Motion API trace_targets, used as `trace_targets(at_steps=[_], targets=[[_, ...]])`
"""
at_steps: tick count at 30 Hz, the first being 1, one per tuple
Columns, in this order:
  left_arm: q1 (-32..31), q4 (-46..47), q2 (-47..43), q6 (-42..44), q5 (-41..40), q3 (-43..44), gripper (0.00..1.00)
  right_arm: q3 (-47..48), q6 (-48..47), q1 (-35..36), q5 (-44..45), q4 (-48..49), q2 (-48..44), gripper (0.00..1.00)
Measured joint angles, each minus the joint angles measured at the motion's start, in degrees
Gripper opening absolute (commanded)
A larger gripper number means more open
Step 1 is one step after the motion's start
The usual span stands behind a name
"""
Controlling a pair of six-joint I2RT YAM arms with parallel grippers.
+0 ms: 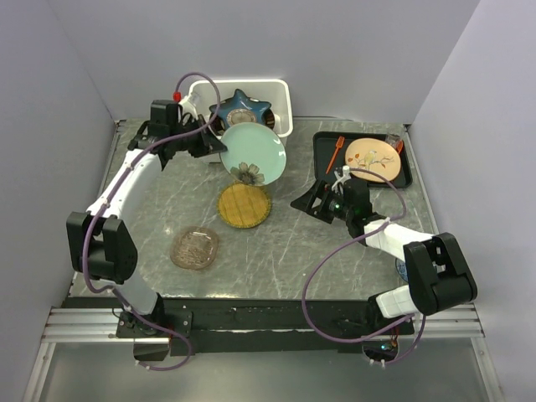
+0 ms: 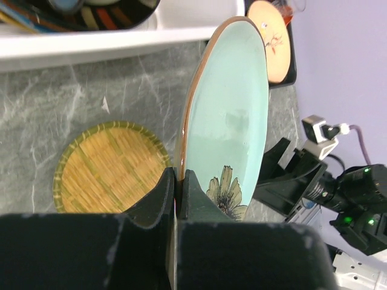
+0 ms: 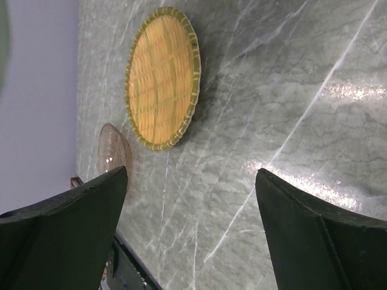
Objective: Place the plates into the plastic bin on the countertop
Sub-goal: Place the plate in the plastic bin.
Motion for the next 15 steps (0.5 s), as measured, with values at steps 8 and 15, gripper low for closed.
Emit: trace_targets(at_steps=[8,15], targets=[[0.7,-0.7,2.2,-0.5,1.1,6.4,0.01,-0.9,0.0,0.0,0.0,0.0,-0.1,0.94],[1.2,-0.2,4.4,-2.1,1.8,8.5,0.01,-1.5,0.0,0.0,0.3,0.2,-1.5,0.94]])
